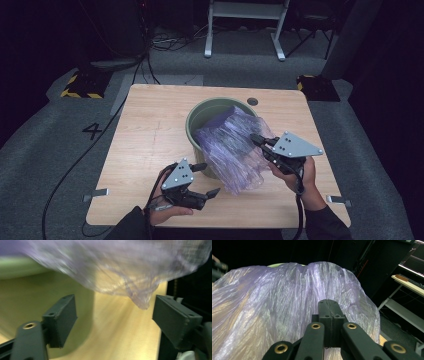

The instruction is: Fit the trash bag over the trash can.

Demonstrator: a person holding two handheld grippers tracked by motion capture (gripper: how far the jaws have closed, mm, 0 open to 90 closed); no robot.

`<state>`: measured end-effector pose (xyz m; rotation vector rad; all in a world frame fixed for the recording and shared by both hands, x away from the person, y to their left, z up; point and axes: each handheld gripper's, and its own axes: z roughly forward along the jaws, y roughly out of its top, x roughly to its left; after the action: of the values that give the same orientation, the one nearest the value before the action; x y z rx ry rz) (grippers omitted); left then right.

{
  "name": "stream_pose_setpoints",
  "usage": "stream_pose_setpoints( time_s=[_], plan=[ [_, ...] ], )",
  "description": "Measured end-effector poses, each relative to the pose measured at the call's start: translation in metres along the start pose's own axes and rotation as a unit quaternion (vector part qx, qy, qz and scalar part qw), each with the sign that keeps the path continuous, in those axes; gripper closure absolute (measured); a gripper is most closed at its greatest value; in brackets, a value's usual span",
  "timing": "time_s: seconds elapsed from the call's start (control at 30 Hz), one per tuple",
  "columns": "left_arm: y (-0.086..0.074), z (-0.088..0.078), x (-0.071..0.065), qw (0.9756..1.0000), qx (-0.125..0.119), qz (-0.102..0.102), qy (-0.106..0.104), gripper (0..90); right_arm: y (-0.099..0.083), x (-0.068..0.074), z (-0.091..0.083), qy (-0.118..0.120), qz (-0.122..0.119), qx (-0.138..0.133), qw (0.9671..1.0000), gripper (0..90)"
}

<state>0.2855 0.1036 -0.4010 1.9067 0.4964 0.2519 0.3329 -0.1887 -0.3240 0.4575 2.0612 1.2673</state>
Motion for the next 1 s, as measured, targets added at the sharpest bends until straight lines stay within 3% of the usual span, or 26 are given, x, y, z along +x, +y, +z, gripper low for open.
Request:
stream_pose_setpoints(
  time_s=[0.03,0.17,0.27,0.33,0.37,0.4,0.43,0.47,0.5,0.6,0.67,0.83,0.93,1.0],
  plan=[
    [-0.001,0.004,-0.004,0.9999,0.006,0.001,0.009,18.9,0.002,0.0,-0.001,-0.002,-0.001,-0.001,1.0,90.0],
    [-0.002,0.021,-0.016,0.9997,0.013,-0.004,-0.018,16.3,0.004,0.002,0.0,-0.001,-0.003,-0.001,1.0,90.0],
    [0.001,0.034,-0.021,0.9992,0.013,0.015,-0.033,17.0,0.003,0.006,0.002,0.002,-0.002,-0.002,1.0,90.0],
    [0.003,0.037,-0.022,0.999,0.008,0.022,-0.038,24.6,0.003,0.008,0.003,0.006,-0.002,0.0,1.0,90.0],
    [0.005,0.037,-0.023,0.9991,0.0,0.027,-0.033,35.2,0.002,0.008,0.002,0.007,-0.002,0.0,1.0,90.0],
    [0.006,0.036,-0.023,0.999,-0.008,0.029,-0.032,35.2,0.002,0.008,0.002,0.007,-0.002,0.0,1.0,90.0],
    [0.006,0.034,-0.022,0.999,-0.016,0.03,-0.03,45.6,0.002,0.008,0.002,0.009,-0.001,-0.001,1.0,90.0],
    [0.007,0.032,-0.021,0.9988,-0.022,0.034,-0.028,63.1,0.002,0.007,0.001,0.011,0.002,-0.001,0.9999,90.0],
    [0.007,0.029,-0.019,0.9986,-0.027,0.037,-0.026,63.1,0.002,0.007,0.001,0.011,0.002,-0.001,0.9999,90.0],
    [0.007,0.017,-0.013,0.9978,-0.051,0.04,-0.016,83.8,0.0,0.005,0.001,0.014,0.007,0.002,0.9999,90.0],
    [0.007,0.009,-0.01,0.9974,-0.058,0.042,-0.007,88.3,-0.002,0.004,0.0,0.013,0.01,0.004,0.9999,90.0],
    [0.002,-0.004,-0.003,0.9978,-0.042,0.05,0.014,89.2,-0.007,-0.003,-0.001,0.01,0.031,0.01,0.9994,90.0],
    [0.001,-0.009,0.001,0.9978,-0.04,0.048,0.019,89.2,-0.007,-0.006,-0.003,0.013,0.044,0.003,0.9989,64.6],
    [0.002,-0.011,0.001,0.9977,-0.04,0.05,0.02,89.2,-0.006,-0.004,-0.007,0.021,0.042,-0.008,0.9989,58.2]
  ],
)
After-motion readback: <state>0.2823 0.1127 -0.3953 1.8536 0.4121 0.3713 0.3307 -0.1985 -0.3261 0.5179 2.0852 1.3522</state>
